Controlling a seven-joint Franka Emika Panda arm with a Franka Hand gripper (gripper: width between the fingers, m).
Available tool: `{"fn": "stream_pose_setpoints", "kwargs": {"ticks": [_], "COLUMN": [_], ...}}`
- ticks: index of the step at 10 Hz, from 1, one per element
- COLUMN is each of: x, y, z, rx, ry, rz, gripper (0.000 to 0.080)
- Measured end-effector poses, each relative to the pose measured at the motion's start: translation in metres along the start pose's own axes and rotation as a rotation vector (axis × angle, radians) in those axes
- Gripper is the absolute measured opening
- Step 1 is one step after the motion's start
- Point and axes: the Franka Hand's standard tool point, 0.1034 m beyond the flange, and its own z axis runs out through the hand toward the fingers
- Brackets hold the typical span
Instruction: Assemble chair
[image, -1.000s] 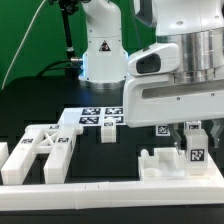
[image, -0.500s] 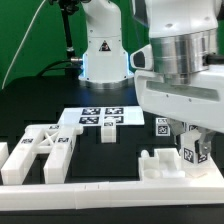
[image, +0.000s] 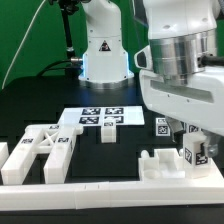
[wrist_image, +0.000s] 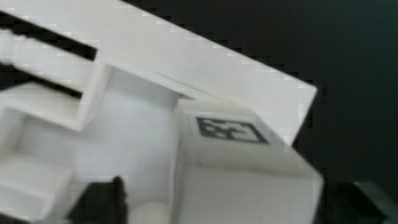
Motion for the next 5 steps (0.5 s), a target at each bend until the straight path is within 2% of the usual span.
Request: {"fn": "stream_pose_setpoints", "kwargs": {"ticks": [1, 2, 3, 5], "x": [-0.0001, 0.0036, 0.0003, 0.0009], "y": [0.0, 0.0053, 0.0069, 0.0067], "z": [0.0, 0.0005, 0.0014, 0.0014], "rx": [0.0, -0.014, -0.025, -0.021], "ry": [-0.001, -0.024, -0.036, -0.037], "rz": [-0.245, -0.466, -0.525, -0.684], "gripper": [0.0586, 0.0638, 0.0646, 0.0646]}}
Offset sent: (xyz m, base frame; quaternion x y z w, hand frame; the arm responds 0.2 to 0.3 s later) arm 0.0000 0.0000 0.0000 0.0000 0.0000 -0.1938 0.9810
